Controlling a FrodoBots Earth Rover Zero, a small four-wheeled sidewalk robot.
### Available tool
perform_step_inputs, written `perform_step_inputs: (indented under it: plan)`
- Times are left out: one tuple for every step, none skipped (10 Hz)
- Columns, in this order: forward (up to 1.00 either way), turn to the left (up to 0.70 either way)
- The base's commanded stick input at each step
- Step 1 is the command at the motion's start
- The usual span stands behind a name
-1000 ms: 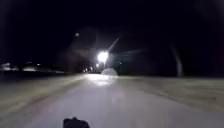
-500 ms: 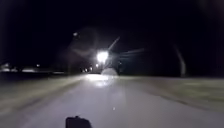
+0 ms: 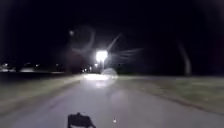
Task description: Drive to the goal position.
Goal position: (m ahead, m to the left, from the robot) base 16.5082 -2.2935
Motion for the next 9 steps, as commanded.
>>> perform_step_inputs:
  plan:
    - [0.85, 0.0]
    - [0.85, 0.0]
    - [0.85, 0.0]
    - [0.85, 0.0]
    - [0.85, 0.0]
    - [0.85, 0.0]
    - [0.85, 0.0]
    - [0.85, 0.0]
    - [0.85, 0.0]
